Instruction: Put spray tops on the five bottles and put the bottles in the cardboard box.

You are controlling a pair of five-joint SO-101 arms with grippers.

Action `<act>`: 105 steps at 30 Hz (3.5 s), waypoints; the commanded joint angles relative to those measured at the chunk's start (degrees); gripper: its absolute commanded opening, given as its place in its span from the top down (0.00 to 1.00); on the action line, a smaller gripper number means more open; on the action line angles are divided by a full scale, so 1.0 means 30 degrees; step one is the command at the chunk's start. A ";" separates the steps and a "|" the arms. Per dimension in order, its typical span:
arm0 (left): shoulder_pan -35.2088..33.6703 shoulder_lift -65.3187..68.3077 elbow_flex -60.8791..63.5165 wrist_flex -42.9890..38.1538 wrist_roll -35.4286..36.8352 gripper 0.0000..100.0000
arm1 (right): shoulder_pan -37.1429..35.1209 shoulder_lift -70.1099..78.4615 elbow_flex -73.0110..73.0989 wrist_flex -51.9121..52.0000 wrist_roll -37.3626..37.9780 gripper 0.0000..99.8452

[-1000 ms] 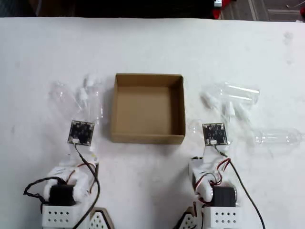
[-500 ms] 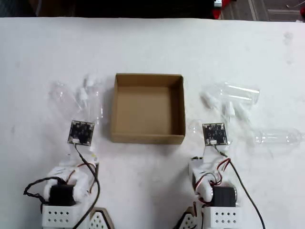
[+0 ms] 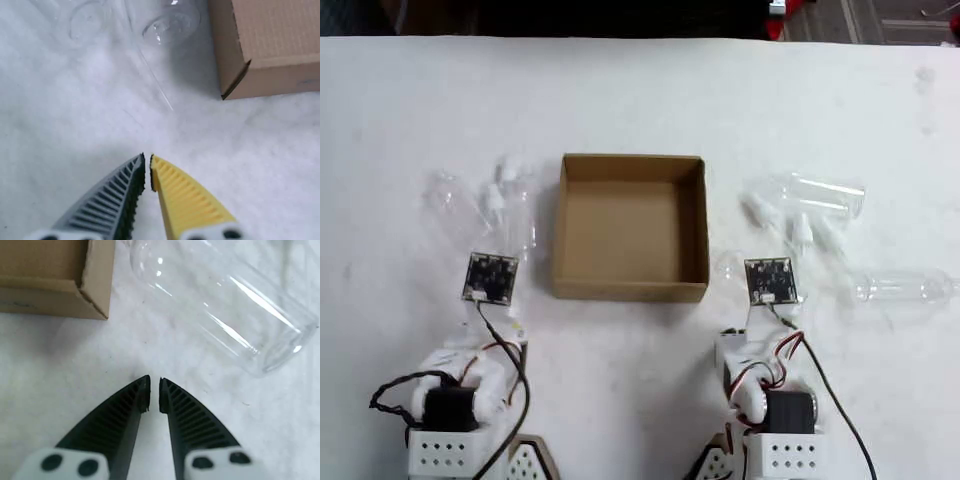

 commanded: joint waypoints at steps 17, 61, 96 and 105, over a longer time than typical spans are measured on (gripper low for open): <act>0.0132 -0.0190 -0.0059 0.0147 -0.0176 0.97 | 0.0220 -0.0073 0.0176 0.0073 -0.0176 0.98; 0.1480 -0.0190 -0.0059 0.0059 -0.0088 0.97 | 0.0132 -0.0073 0.0176 0.0073 -0.0176 0.98; 0.1333 -0.0190 -0.0059 0.0059 -0.0205 0.97 | -0.2359 -0.0103 0.0176 -1.2469 -0.0176 0.96; 0.1363 -0.0190 -0.0059 0.0147 -0.0205 0.97 | -0.7194 -0.0044 0.0176 -2.2022 -0.0322 0.74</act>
